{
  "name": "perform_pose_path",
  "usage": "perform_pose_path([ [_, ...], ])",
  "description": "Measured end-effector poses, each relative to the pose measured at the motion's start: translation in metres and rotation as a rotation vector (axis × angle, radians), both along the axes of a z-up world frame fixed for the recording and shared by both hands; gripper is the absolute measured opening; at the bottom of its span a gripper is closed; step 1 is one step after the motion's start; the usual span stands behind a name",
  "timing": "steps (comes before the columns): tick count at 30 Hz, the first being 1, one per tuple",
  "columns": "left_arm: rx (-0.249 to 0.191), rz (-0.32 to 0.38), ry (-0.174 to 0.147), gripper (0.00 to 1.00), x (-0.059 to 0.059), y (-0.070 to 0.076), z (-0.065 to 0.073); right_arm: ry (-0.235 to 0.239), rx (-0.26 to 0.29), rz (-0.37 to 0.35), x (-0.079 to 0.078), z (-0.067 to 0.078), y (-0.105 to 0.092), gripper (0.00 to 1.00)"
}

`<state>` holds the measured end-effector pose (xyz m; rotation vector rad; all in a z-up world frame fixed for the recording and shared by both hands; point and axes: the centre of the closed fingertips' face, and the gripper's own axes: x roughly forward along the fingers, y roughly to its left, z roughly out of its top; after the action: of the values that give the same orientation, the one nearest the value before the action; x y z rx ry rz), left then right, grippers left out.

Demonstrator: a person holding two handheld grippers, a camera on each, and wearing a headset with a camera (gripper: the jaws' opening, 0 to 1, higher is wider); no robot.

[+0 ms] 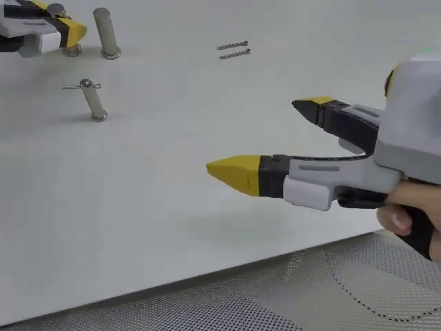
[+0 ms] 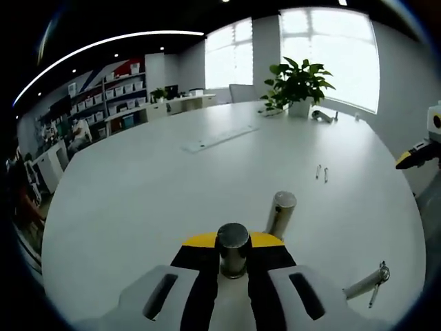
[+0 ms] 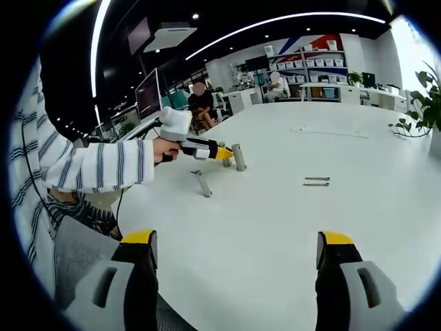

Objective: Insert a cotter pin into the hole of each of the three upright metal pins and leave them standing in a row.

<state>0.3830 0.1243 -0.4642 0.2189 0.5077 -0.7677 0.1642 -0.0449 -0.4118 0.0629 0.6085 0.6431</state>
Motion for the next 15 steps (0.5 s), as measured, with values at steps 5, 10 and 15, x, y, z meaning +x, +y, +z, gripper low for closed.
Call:
perform_pose_path([
  [5, 0.009, 0.019, -0.002, 0.10, 0.000, 0.003, 0.001, -0.003, 0.000, -0.004, 0.001, 0.001, -0.002, 0.95],
  [10, 0.023, 0.030, 0.006, 0.10, -0.001, 0.007, 0.003, -0.009, 0.000, -0.003, 0.003, 0.001, -0.004, 0.94],
  [15, 0.012, 0.040, 0.000, 0.10, -0.008, 0.011, 0.019, -0.017, 0.001, -0.004, 0.004, 0.004, -0.005, 0.94],
])
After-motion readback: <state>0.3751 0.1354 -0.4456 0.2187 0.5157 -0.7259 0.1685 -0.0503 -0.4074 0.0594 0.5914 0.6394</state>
